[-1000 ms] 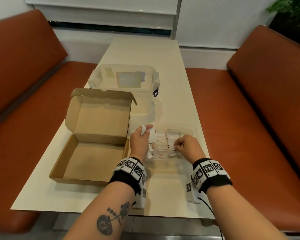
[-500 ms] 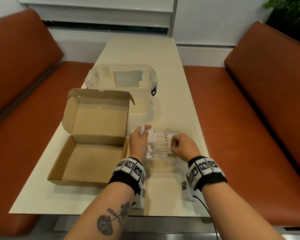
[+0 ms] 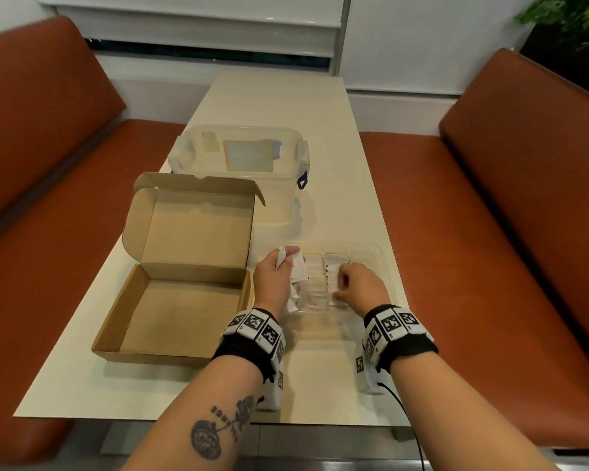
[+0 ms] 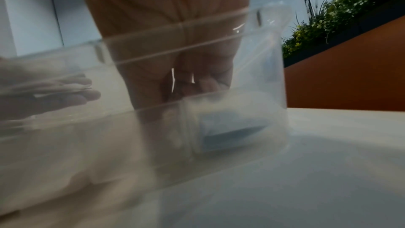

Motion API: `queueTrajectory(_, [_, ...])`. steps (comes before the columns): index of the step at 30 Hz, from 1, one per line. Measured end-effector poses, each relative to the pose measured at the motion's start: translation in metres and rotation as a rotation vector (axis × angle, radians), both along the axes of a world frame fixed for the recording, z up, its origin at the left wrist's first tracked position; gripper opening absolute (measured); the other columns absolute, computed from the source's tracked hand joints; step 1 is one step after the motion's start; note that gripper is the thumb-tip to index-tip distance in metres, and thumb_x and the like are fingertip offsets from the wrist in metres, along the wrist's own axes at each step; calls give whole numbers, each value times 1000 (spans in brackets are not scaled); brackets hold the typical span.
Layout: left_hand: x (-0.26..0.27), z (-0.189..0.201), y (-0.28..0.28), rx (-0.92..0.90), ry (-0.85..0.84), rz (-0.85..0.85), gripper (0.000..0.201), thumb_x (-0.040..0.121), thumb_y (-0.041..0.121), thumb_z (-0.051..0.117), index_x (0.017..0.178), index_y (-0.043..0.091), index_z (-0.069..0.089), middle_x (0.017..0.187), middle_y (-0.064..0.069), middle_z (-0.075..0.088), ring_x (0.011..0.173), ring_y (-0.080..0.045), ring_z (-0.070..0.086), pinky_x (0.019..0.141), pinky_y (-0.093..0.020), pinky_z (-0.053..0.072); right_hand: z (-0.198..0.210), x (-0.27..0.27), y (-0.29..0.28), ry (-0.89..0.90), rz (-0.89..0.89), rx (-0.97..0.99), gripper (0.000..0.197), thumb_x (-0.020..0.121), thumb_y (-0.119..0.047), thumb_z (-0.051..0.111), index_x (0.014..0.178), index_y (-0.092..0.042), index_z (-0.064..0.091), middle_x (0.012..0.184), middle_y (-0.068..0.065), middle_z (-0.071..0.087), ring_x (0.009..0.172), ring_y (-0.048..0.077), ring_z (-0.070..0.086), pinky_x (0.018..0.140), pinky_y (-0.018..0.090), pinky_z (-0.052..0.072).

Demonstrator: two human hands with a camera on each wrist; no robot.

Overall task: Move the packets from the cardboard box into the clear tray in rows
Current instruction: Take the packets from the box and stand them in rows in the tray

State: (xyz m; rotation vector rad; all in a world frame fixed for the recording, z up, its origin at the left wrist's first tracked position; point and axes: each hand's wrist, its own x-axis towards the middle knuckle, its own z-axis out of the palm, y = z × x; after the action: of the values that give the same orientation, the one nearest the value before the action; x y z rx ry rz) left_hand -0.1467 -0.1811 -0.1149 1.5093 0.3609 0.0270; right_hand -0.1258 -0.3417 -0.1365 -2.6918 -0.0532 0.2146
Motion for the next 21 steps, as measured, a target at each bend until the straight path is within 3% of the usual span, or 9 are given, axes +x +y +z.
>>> queueTrajectory(4, [1,0,2,-64,9,-24,24,98,8,45,104,16,66,106,-15,70,103,-33,64,96,-51,49,6,0,3,-59,-13,22,18,79,-17,68,77,-18,51,83,-2,55,71,14,49,58,24,35])
queueTrajectory(7, [1,0,3,-119,2,-56,26,98,6,44,104,21,64,103,-15,70,96,-31,64,92,-49,51,20,2,15,-189,-83,292,11,85,-28,65,83,-19,59,75,-5,59,67,7,51,58,20,37])
queueTrajectory(10, [2,-1,4,-128,-26,-84,31,94,2,50,108,26,63,106,-15,66,92,-27,63,85,-41,52,35,5,34,-62,-99,572,17,79,-22,73,90,-16,63,68,-5,59,60,5,52,58,17,43])
queueTrajectory(13, [4,-1,5,-183,-38,-87,29,91,2,57,108,24,62,111,-18,66,99,-30,65,91,-44,53,38,6,43,72,-108,696,29,76,-7,75,101,-8,59,66,2,56,59,12,55,55,19,48])
queueTrajectory(16, [5,-2,7,-213,-22,-108,24,92,4,57,107,22,63,116,-21,64,105,-35,63,93,-50,51,36,7,42,74,-210,785,22,76,-3,74,93,-4,60,72,11,62,62,20,58,59,26,52])
queueTrajectory(21, [7,-5,7,-179,-6,-196,37,87,-6,56,103,25,65,120,-22,61,113,-43,57,95,-54,49,29,7,33,81,-324,879,11,82,-1,68,79,-6,58,67,12,64,55,18,59,61,33,55])
